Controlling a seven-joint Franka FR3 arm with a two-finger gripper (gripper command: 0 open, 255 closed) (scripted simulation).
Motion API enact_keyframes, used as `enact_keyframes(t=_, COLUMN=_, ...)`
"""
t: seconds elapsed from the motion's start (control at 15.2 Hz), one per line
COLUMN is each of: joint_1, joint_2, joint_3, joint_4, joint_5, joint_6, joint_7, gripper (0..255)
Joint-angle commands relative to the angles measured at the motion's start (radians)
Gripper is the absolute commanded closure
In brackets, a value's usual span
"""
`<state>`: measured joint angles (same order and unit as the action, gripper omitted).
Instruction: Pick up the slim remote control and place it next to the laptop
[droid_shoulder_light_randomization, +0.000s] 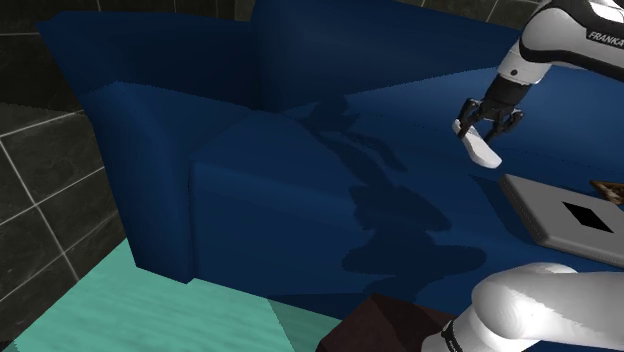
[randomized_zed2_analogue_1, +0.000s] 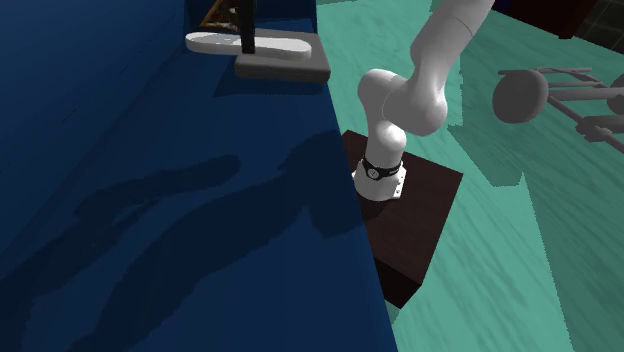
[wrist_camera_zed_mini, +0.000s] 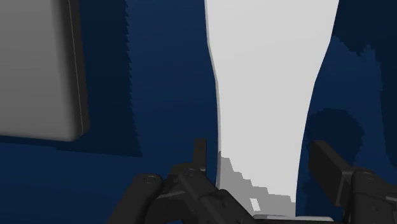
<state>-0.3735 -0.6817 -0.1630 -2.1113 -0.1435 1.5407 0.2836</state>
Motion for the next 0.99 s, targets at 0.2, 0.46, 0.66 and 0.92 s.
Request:
enact_keyframes(t=0.2, joint_1=-0.035, joint_2=-0.084, joint_3=-0.082, joint_4=-0.022, joint_5=-0.058, joint_6=-0.048, joint_7=-0.106, gripper=255)
enact_keyframes(t=0.46, joint_1=-0.06, joint_2=-0.135, joint_3=-0.151, joint_4=-0.025, joint_5=-0.109, joint_6=-0.081, joint_7=-0.191, gripper=255)
enact_keyframes(t=0.66, joint_1=-0.078, joint_2=-0.163, joint_3=-0.205, joint_4=-0.016, joint_5=-0.15, joint_6=-0.104, joint_7=-0.257, gripper=255)
enact_keyframes(t=0.92, joint_1=-0.097, joint_2=-0.187, joint_3=-0.28, joint_4=0.011, joint_5=-0.205, joint_6=-0.131, joint_7=-0.348, gripper=255)
